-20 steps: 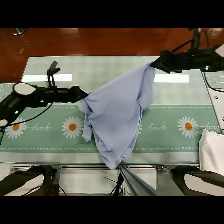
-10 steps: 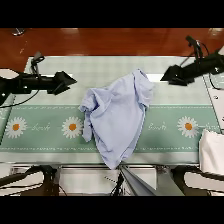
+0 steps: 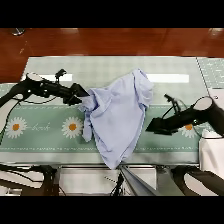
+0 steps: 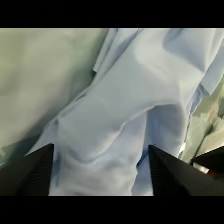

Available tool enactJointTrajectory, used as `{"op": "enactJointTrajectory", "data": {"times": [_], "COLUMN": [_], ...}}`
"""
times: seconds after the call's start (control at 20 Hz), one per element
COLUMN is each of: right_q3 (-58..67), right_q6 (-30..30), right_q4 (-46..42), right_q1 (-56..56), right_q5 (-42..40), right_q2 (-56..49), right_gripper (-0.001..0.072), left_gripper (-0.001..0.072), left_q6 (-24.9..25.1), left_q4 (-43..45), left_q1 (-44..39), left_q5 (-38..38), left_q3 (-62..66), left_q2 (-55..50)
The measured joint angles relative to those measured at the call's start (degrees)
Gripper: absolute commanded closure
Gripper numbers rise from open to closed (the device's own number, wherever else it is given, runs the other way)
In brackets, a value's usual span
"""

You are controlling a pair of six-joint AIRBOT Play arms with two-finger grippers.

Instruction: Fold the shirts.

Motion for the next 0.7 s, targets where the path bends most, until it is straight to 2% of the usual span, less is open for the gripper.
{"op": "enactJointTrajectory", "data": {"times": [0.05, 0.6, 0.65, 0.7], "right_q3": [-1.86, -6.49, -6.51, -6.54], "right_q6": [0.44, 10.93, 11.23, 11.39], "right_q4": [0.94, 5.31, 6.29, 7.65], "right_q1": [2.47, 29.20, 30.21, 30.95], "right_q5": [-0.44, -11.61, -13.14, -14.36], "right_q2": [0.35, -0.87, -1.53, -2.19], "right_gripper": [0.0091, 0.0092, 0.0099, 0.0150], "left_gripper": [0.0686, 0.0687, 0.0687, 0.0686], "left_q6": [0.50, 3.80, 3.82, 3.85], "left_q4": [-0.31, -0.90, -0.87, -0.90], "left_q1": [-1.05, -3.67, -3.74, -3.74], "left_q5": [-0.26, -2.12, -2.21, -2.21], "left_q3": [0.59, 5.07, 5.11, 5.18], "left_q2": [-0.85, -3.13, -3.13, -3.13]}}
